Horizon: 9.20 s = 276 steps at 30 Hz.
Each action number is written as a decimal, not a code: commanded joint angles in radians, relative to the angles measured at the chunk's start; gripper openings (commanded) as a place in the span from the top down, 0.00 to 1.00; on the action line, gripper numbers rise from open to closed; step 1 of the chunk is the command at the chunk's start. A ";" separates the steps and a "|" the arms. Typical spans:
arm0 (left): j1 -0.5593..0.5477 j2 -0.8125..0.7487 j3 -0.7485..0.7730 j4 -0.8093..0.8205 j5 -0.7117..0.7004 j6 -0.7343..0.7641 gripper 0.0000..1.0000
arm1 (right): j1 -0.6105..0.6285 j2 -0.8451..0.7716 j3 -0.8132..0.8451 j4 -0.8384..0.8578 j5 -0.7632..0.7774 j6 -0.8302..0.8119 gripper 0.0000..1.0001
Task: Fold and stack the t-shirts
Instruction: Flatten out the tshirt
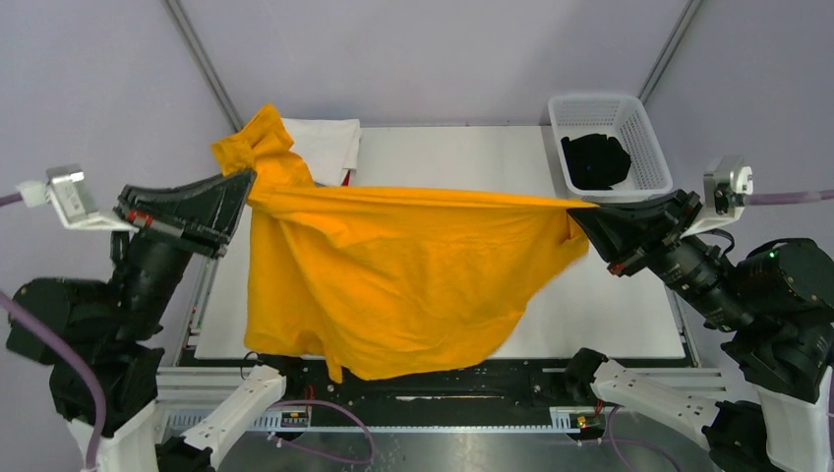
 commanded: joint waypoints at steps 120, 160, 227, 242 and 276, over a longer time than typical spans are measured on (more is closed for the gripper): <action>-0.036 0.207 -1.027 -0.131 -0.347 -0.286 0.01 | -0.543 0.357 -1.000 0.159 0.237 0.581 0.00; -0.199 0.170 -1.156 -0.306 -0.311 -0.572 1.00 | -0.553 0.271 -0.983 0.027 0.345 0.576 0.01; -0.197 0.156 0.364 -0.063 -0.050 0.118 1.00 | -0.555 -0.091 -0.025 -0.244 0.135 0.360 1.00; -0.191 0.241 0.404 -0.075 -0.073 0.158 1.00 | -0.554 -0.136 -0.001 -0.279 0.256 0.348 1.00; 0.008 1.314 0.148 0.134 -0.387 0.148 1.00 | -0.652 0.878 -0.360 0.357 0.470 0.289 1.00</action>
